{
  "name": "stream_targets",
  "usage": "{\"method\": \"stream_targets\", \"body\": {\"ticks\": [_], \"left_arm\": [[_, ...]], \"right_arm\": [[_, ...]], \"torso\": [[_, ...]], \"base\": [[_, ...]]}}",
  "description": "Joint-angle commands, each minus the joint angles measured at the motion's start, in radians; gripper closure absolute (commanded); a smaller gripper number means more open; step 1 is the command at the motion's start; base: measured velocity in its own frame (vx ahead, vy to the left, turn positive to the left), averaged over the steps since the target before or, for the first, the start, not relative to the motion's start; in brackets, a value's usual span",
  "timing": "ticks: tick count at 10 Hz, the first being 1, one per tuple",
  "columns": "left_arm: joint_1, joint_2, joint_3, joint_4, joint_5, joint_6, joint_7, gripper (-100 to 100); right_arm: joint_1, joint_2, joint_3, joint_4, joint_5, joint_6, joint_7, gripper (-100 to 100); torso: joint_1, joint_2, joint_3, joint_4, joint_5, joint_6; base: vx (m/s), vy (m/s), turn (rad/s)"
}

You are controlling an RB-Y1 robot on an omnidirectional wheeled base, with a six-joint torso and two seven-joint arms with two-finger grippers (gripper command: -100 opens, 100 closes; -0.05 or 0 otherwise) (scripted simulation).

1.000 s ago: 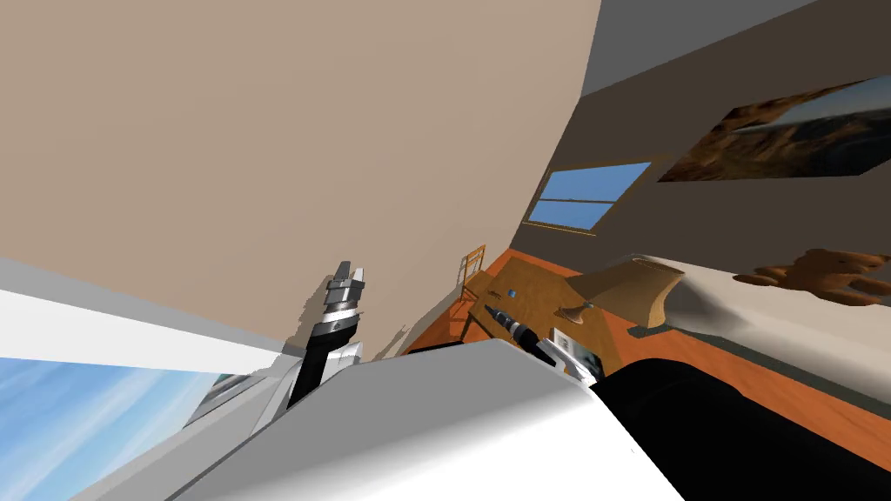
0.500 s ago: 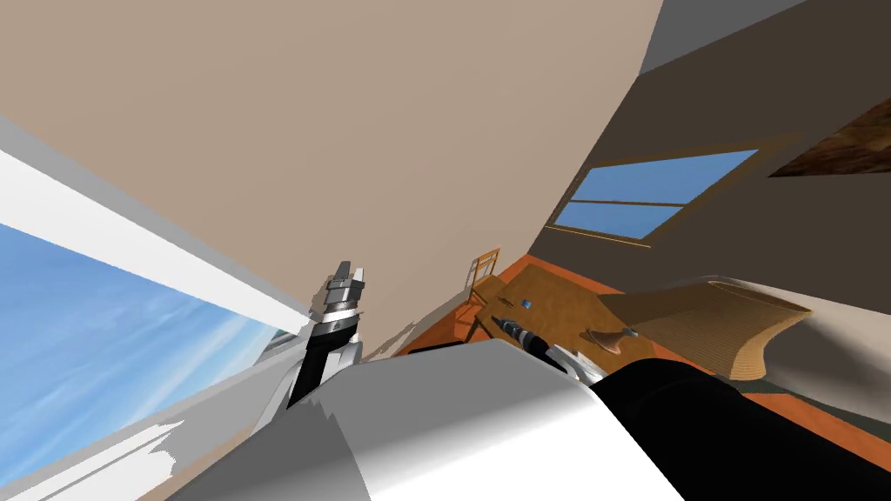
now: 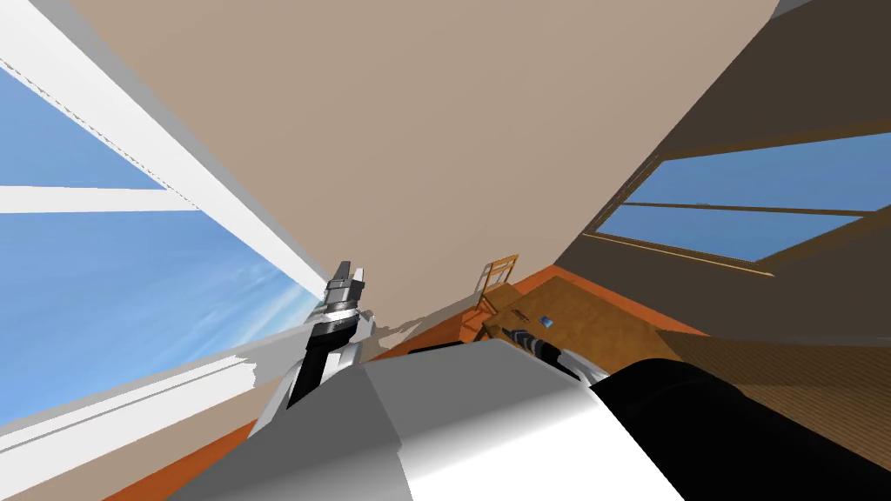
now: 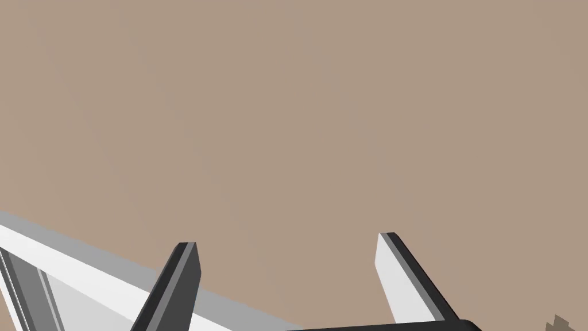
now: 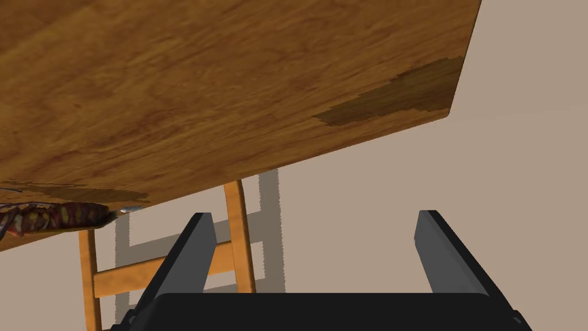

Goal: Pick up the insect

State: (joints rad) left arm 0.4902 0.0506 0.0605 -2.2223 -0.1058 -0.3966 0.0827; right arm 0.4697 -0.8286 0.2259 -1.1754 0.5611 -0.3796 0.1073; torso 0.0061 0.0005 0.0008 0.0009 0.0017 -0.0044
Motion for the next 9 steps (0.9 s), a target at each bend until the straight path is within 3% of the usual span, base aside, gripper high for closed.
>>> {"method": "stream_targets", "body": {"ticks": [1,3,4,7,9], "left_arm": [[0.000,0.000,0.000,0.000,0.000,0.000,0.000,0],[0.000,0.000,0.000,0.000,0.000,0.000,0.000,0],[0.000,0.000,0.000,0.000,0.000,0.000,0.000,0],[0.000,0.000,0.000,0.000,0.000,0.000,0.000,0],[0.000,0.000,0.000,0.000,0.000,0.000,0.000,0]], "right_arm": [[0.006,-0.023,0.017,0.030,0.033,0.032,0.002,-100],[0.006,-0.023,0.017,0.030,0.033,0.032,0.002,-100],[0.001,-0.041,0.031,0.068,0.060,0.045,0.006,-100],[-0.004,-0.057,0.043,0.099,0.085,0.058,0.011,-100],[-0.015,-0.086,0.065,0.168,0.132,0.084,0.020,-100]], "torso": [[0.000,0.000,0.000,0.000,0.000,0.000],[0.001,0.000,0.000,0.000,0.000,0.000],[0.002,0.000,0.000,0.000,0.000,0.001],[0.001,-0.001,-0.001,0.000,0.000,-0.001],[0.000,0.000,0.000,0.000,0.000,0.000]], "base": [[-0.006,-0.035,0.292],[-0.002,-0.021,0.045],[-0.002,-0.015,0.241],[-0.001,-0.036,0.192],[-0.004,-0.056,0.281]]}}
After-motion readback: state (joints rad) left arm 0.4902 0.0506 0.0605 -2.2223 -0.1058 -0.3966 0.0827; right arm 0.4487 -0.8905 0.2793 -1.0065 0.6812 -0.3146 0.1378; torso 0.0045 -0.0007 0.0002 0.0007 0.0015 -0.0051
